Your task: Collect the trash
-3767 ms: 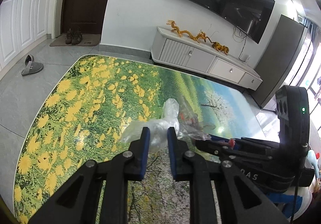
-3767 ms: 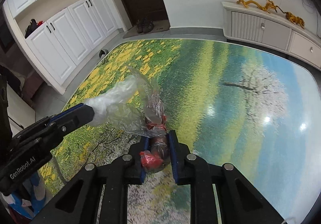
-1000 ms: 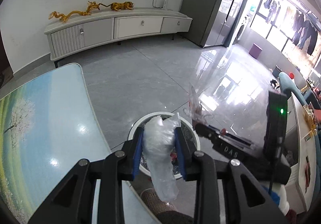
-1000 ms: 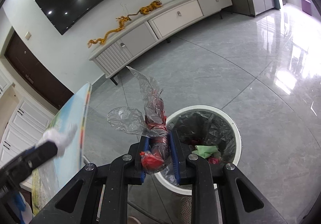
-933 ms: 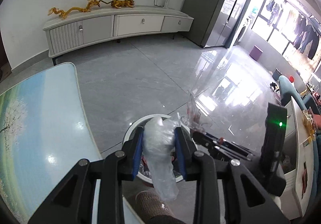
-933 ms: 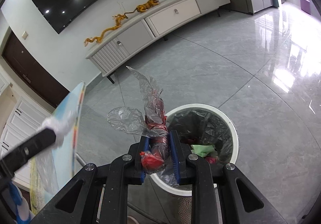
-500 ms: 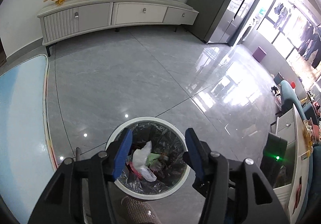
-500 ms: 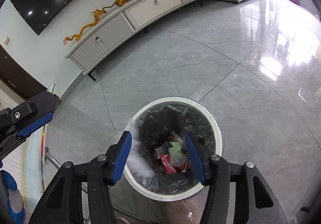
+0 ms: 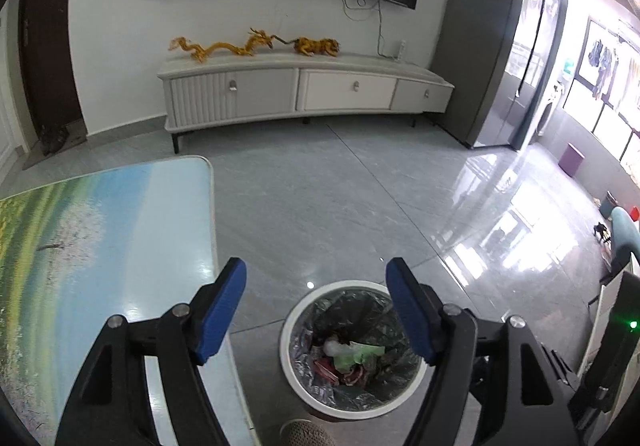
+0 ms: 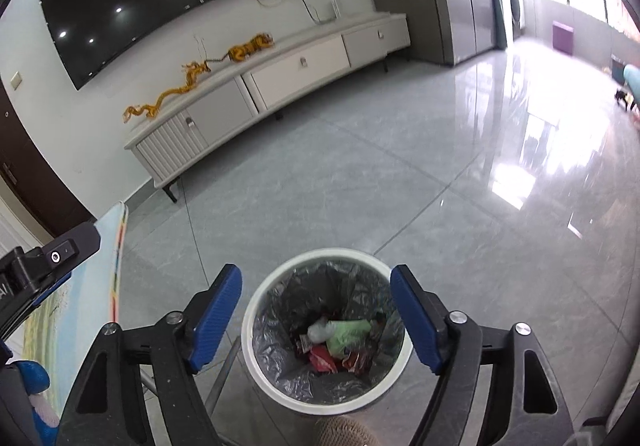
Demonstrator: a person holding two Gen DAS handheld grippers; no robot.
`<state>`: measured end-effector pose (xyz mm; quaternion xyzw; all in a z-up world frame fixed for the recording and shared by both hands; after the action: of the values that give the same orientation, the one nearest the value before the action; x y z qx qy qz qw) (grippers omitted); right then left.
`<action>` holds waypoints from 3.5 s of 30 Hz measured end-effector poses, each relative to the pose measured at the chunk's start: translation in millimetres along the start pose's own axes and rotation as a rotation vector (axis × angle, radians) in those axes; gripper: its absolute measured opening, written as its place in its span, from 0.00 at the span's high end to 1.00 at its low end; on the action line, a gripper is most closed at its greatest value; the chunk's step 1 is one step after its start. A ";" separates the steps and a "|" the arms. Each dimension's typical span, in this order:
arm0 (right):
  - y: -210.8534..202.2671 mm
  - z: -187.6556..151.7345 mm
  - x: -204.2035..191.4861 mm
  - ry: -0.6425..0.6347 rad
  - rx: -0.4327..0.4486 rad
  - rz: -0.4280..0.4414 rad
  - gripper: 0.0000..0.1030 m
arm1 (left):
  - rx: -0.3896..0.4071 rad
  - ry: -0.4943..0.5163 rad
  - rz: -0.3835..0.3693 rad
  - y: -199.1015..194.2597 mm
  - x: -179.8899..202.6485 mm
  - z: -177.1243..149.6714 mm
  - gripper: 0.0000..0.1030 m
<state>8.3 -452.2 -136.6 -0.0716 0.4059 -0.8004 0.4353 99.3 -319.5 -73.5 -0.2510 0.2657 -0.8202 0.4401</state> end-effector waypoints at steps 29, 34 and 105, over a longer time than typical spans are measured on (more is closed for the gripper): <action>-155.0 -9.5 -133.2 -0.154 0.479 -0.028 0.00 | 0.444 -0.127 0.430 -226.6 -161.6 -2.9 0.00; -167.1 -10.2 -139.2 -0.165 0.506 -0.012 0.00 | 0.481 -0.133 0.442 -246.3 -162.7 -3.5 0.00; -191.0 -8.8 -121.3 -0.120 0.542 -0.035 0.00 | 0.397 -0.113 0.389 -243.4 -152.8 -28.3 0.00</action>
<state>-43.7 -299.8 22.6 -0.0066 0.1493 -0.8815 0.4480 12.1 -68.0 38.4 -0.1493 0.1179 -0.7411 0.6439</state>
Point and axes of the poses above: each gripper's, at about its wrist camera, not at the fingertips, and y roughly the way its jaws point, x to its right, z to its top, the point moved 6 cm from there along y, roughly the way its jaws point, and after that the axes turned 5 degrees about -z, right-handed, at the moved point
